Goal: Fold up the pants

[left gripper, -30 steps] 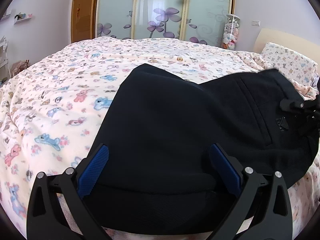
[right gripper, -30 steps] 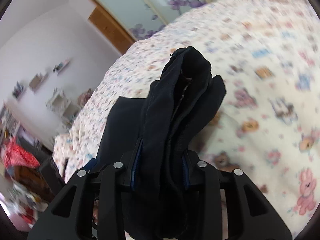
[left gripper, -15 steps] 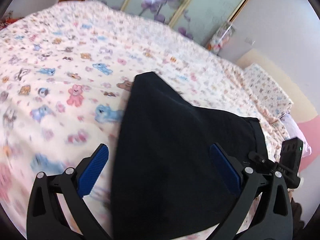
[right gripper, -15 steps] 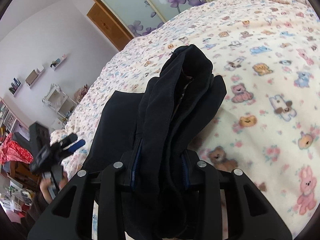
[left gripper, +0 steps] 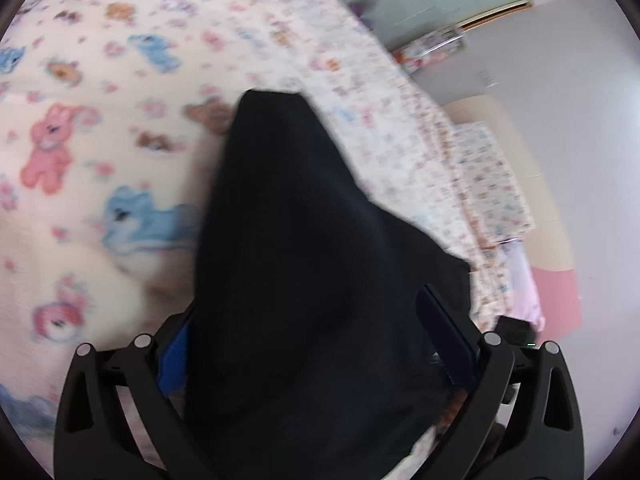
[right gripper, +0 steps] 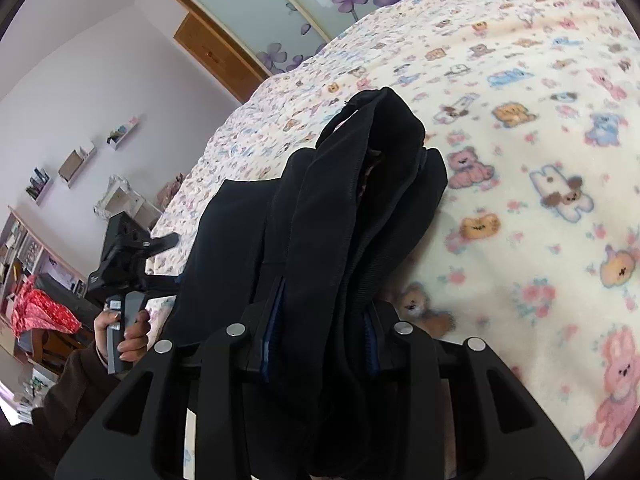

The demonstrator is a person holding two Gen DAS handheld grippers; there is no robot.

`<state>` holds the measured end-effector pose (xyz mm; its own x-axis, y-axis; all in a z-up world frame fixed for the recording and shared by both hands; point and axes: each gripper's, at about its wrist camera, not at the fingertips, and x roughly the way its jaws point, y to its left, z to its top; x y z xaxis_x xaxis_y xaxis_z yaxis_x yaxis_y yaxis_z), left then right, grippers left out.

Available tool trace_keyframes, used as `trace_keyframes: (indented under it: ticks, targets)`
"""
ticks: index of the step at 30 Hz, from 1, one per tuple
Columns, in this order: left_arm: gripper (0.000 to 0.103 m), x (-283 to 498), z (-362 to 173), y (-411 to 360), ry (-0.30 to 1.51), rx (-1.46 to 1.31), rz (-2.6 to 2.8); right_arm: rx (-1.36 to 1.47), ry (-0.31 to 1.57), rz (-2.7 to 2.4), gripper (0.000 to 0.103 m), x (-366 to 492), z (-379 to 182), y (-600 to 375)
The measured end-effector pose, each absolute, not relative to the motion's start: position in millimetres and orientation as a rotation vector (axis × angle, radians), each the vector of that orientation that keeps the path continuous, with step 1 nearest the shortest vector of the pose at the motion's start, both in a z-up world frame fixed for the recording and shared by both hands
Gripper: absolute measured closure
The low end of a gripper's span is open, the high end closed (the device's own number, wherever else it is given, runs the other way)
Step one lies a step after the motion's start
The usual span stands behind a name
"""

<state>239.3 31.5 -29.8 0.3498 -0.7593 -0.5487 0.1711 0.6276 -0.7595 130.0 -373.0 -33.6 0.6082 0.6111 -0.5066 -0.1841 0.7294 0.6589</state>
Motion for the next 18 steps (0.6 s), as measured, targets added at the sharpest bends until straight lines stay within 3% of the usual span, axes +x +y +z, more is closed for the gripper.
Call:
trace_keyframes:
  ticks: [4, 7, 9, 12, 14, 18]
  targets:
    - [0.007, 234.6, -23.9, 28.7, 1.026, -0.697, -0.681, 0.649, 0.791, 0.486, 0.067, 130.9, -43.8, -378.4]
    - [0.03, 235.1, -26.5, 27.9, 1.066, -0.631, -0.607, 0.685, 0.815, 0.472, 0.063, 133.6, -48.6, -377.4]
    - [0.054, 235.2, -30.7, 30.8, 1.093, -0.605, -0.547, 0.713, 0.826, 0.471, 0.062, 135.1, -51.8, -377.2]
    - [0.078, 232.3, -33.8, 43.1, 1.091, -0.629, -0.518, 0.742, 0.808, 0.486, 0.066, 134.9, -50.2, -378.0]
    - [0.09, 227.9, -30.2, 45.6, 1.076, -0.626, -0.521, 0.799, 0.782, 0.504, 0.069, 131.3, -48.8, -380.5]
    - [0.092, 219.7, -13.4, 37.6, 1.04, -0.553, -0.534, 0.893, 0.747, 0.532, 0.07, 127.4, -48.9, -387.3]
